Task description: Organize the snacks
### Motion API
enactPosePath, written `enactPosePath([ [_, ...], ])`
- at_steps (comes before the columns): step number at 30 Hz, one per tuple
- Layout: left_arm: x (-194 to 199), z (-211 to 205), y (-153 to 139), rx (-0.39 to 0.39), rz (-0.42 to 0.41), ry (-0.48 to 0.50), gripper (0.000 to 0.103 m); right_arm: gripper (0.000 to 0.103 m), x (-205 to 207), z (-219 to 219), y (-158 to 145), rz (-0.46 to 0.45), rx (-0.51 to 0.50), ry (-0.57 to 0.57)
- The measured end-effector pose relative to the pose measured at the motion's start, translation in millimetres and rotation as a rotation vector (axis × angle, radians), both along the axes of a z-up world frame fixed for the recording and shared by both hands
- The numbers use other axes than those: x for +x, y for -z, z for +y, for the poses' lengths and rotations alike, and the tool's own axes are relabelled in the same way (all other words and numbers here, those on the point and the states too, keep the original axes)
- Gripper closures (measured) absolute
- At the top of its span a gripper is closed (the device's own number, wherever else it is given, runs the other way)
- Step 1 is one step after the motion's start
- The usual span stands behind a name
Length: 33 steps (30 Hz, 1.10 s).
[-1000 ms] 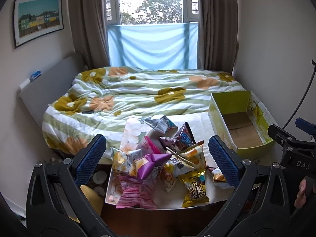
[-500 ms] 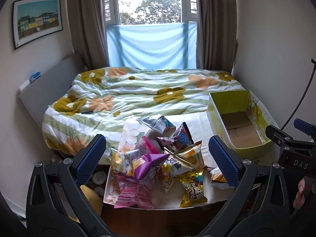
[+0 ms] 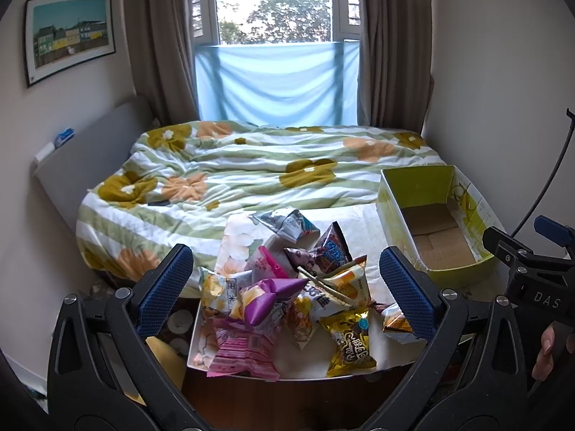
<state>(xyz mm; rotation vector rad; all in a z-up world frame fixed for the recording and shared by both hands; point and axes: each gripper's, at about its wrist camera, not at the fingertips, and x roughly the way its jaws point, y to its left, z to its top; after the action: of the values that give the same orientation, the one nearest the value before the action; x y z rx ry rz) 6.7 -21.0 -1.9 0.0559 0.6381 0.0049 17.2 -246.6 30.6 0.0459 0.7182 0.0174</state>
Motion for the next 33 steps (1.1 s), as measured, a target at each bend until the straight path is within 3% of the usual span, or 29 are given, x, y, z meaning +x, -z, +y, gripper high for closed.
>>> enactPosePath([
  [33, 1.6, 0.1, 3.6, -0.008, 0.004, 0.004, 0.0, 0.0, 0.7, 2.3, 0.9, 0.005, -0.001, 0.0],
])
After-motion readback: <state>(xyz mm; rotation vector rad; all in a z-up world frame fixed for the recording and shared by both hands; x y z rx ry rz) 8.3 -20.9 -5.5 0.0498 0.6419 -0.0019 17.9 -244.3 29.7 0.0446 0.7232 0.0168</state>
